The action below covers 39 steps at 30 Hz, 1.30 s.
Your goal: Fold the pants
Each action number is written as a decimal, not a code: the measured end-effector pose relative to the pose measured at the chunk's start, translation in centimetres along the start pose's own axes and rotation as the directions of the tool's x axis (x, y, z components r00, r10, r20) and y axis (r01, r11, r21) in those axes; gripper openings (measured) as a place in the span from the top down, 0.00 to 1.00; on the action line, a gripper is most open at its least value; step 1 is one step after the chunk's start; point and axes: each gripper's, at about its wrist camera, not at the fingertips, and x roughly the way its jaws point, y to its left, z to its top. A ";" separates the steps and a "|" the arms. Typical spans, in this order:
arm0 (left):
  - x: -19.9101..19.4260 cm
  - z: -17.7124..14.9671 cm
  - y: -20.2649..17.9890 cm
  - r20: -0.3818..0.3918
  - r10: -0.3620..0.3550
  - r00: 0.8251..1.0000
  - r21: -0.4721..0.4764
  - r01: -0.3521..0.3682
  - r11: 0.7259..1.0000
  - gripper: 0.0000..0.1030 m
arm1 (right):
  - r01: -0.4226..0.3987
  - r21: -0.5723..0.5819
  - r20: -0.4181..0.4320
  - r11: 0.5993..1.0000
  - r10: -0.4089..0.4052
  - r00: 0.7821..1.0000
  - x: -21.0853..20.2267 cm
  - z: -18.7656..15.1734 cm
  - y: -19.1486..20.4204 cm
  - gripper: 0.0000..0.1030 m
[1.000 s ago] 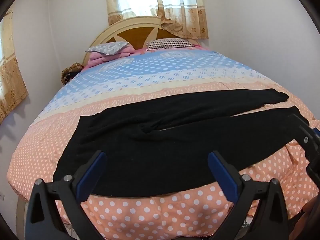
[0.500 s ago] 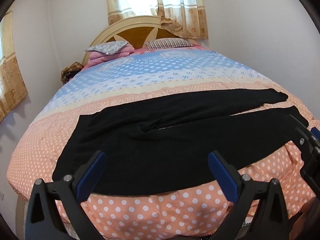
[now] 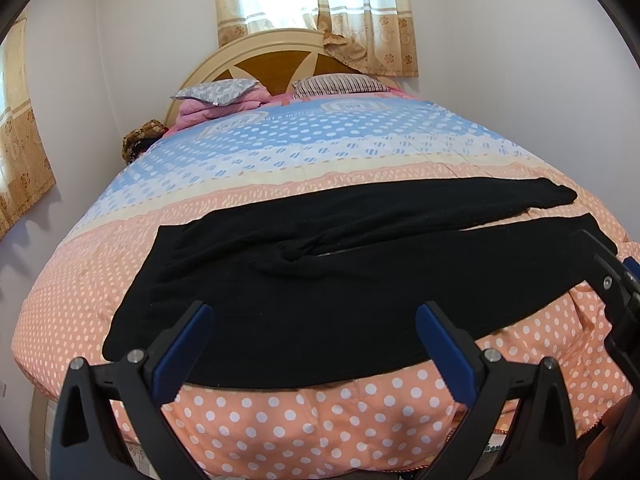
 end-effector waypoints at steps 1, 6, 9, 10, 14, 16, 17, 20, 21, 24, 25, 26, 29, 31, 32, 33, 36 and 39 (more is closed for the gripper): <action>0.0 0.0 0.0 0.000 0.000 1.000 0.001 0.000 1.000 0.00 | 0.000 0.000 -0.001 1.000 0.000 1.000 0.0 0.0 0.0 0.01; 0.1 0.0 0.2 -0.003 0.000 1.000 -0.003 0.000 1.000 0.00 | 0.001 0.001 0.000 1.000 -0.001 1.000 0.0 0.0 -0.1 0.01; 0.2 0.1 0.4 -0.004 -0.003 1.000 -0.005 0.003 1.000 0.00 | 0.001 0.002 -0.001 1.000 -0.001 1.000 0.0 0.0 -0.1 0.01; 0.2 0.1 0.4 -0.004 -0.003 1.000 -0.005 0.003 1.000 0.00 | 0.001 0.002 -0.001 1.000 -0.001 1.000 0.0 0.0 -0.1 0.01; 0.1 -0.2 0.3 -0.005 -0.005 1.000 -0.005 0.005 1.000 0.00 | 0.000 0.000 -0.003 1.000 0.000 1.000 0.0 0.0 -0.2 0.01; 0.1 -0.2 0.3 -0.006 -0.006 1.000 -0.005 0.006 1.000 0.00 | 0.000 0.001 -0.001 1.000 0.000 1.000 0.0 0.0 -0.2 0.01; 0.2 -0.2 0.3 -0.005 -0.005 1.000 -0.005 0.005 1.000 0.00 | 0.000 0.001 -0.002 1.000 0.000 1.000 0.0 0.0 -0.1 0.01; 0.2 -0.2 0.1 -0.005 -0.003 1.000 -0.007 0.003 1.000 0.00 | 0.000 0.002 -0.003 1.000 0.000 1.000 0.0 0.0 -0.1 0.01; 0.2 -0.2 0.1 -0.006 -0.003 1.000 -0.007 0.003 1.000 0.00 | 0.000 0.002 -0.003 1.000 0.000 1.000 0.0 0.0 -0.1 0.01; 0.2 -0.3 0.1 -0.007 -0.003 1.000 -0.007 0.003 1.000 0.00 | 0.000 0.001 -0.002 1.000 0.000 1.000 0.0 0.0 -0.1 0.01; 0.2 -0.3 0.2 -0.008 -0.003 1.000 -0.007 0.003 1.000 0.00 | 0.000 0.001 -0.003 1.000 0.000 1.000 0.0 0.0 -0.1 0.01; 0.2 -0.3 0.2 -0.009 -0.003 1.000 -0.007 0.003 1.000 0.00 | 0.000 0.001 -0.003 1.000 0.000 1.000 0.0 0.0 -0.1 0.01; 0.3 -0.3 0.0 -0.010 -0.002 1.000 -0.008 0.002 1.000 0.00 | 0.000 0.001 -0.005 1.000 0.000 1.000 0.0 -0.1 0.1 0.01; 0.3 -0.2 0.0 -0.010 -0.001 1.000 -0.008 0.001 1.000 0.00 | -0.001 0.002 -0.006 1.000 0.001 1.000 0.0 -0.1 0.1 0.01; 0.3 -0.3 0.0 -0.010 -0.002 1.000 -0.008 0.002 1.000 0.00 | 0.000 0.002 -0.006 1.000 0.000 1.000 0.0 -0.1 0.1 0.01; 0.3 -0.3 0.0 -0.011 -0.003 1.000 -0.009 0.003 1.000 0.00 | 0.000 0.002 -0.005 1.000 0.000 1.000 0.0 -0.1 0.1 0.01; 0.4 -0.3 0.0 -0.013 -0.002 1.000 -0.009 0.002 1.000 0.00 | 0.000 0.001 -0.006 1.000 0.000 1.000 0.0 -0.1 0.1 0.01; 0.4 -0.3 0.1 -0.012 -0.003 1.000 -0.010 0.003 1.000 0.00 | 0.000 0.001 -0.006 1.000 0.000 1.000 0.0 -0.1 0.1 0.01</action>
